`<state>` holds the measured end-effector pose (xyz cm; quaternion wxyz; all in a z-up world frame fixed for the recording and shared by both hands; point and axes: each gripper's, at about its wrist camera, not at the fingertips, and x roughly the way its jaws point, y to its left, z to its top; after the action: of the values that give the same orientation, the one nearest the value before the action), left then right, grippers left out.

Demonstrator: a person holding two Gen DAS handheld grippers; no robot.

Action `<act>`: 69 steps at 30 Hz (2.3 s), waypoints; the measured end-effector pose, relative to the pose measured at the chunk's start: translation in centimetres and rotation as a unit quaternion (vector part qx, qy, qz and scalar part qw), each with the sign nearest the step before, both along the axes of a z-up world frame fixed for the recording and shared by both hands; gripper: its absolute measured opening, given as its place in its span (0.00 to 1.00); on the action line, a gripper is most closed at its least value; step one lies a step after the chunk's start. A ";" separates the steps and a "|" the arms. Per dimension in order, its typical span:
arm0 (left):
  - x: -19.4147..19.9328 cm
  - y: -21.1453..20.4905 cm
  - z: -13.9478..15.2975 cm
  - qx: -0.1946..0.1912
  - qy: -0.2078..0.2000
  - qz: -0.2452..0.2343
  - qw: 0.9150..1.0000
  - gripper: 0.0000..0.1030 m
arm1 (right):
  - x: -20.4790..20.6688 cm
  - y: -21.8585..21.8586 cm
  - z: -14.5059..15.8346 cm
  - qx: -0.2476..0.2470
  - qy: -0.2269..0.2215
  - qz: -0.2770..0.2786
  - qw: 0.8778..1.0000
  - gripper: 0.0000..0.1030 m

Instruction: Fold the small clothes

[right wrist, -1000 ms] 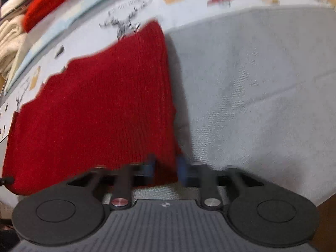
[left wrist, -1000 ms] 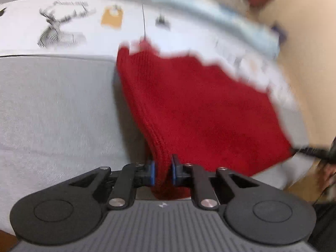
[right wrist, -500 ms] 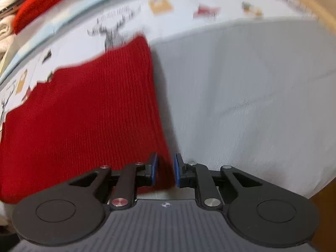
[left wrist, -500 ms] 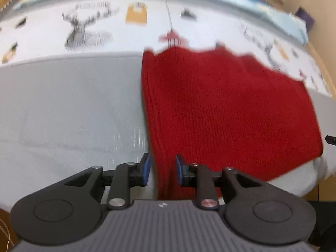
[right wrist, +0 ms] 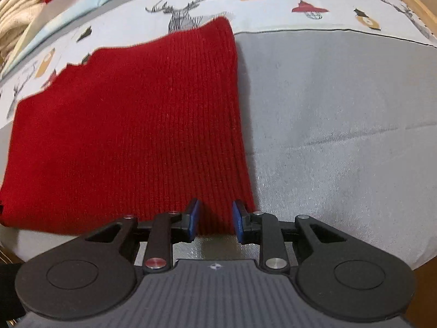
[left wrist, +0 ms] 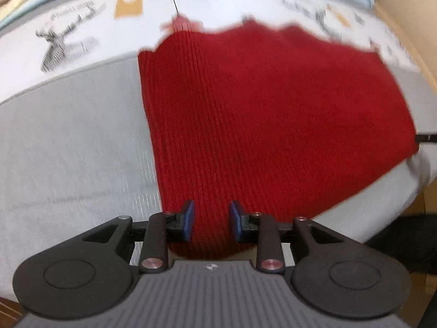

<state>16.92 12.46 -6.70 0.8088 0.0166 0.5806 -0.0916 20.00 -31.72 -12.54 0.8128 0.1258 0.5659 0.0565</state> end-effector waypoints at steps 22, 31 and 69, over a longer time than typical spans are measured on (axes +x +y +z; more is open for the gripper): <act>0.7 -0.5 -1.6 0.047 0.023 -0.011 0.999 0.40 | -0.4 1.4 1.1 -0.070 -0.022 0.005 0.997 0.45; -0.8 2.6 4.2 0.003 -0.083 0.072 0.994 0.47 | -0.5 4.1 2.1 -0.116 -0.019 0.009 0.993 0.48; -9.0 14.3 12.3 0.040 -0.234 0.282 0.930 0.63 | -11.1 44.8 1.9 -0.151 -0.238 0.439 0.853 0.78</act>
<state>7.87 26.74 5.64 0.9128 -0.0944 0.3589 0.1703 8.91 13.08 -10.66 0.8223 -0.2774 0.3535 0.3491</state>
